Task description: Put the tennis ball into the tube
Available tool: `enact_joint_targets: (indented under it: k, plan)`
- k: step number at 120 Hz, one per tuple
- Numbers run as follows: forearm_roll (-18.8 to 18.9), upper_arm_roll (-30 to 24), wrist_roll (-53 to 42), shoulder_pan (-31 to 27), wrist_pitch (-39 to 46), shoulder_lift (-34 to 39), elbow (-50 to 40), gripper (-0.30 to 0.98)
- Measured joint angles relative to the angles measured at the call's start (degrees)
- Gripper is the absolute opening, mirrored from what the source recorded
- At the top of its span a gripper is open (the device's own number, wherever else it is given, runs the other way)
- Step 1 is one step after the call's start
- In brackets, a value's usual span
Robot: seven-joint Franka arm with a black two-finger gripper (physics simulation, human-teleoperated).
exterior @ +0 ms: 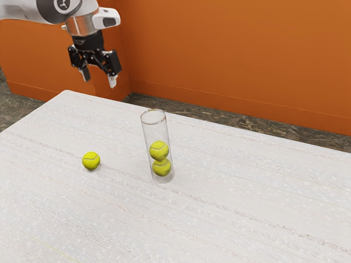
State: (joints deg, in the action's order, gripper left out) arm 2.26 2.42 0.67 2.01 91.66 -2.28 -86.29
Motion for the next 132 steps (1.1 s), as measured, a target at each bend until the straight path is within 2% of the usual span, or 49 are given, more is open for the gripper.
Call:
enact_joint_targets:
  k: [22,36,53,76,103,132]
  plan:
    - [-0.10,-0.09,-0.59,1.65,0.67,0.68,-0.34,0.69]
    - [-0.16,-0.05,-0.90,2.91,1.28,8.51,-8.10,0.68]
    - [0.76,0.09,-1.19,-2.95,4.22,18.16,-22.11,0.69]
    - [2.65,0.67,-1.29,-8.67,12.32,19.53,-34.78,0.69]
    - [2.96,1.91,-5.15,-12.92,26.66,7.79,-36.47,0.69]
    - [0.16,1.54,-10.63,-16.57,34.88,-6.85,-28.28,0.69]
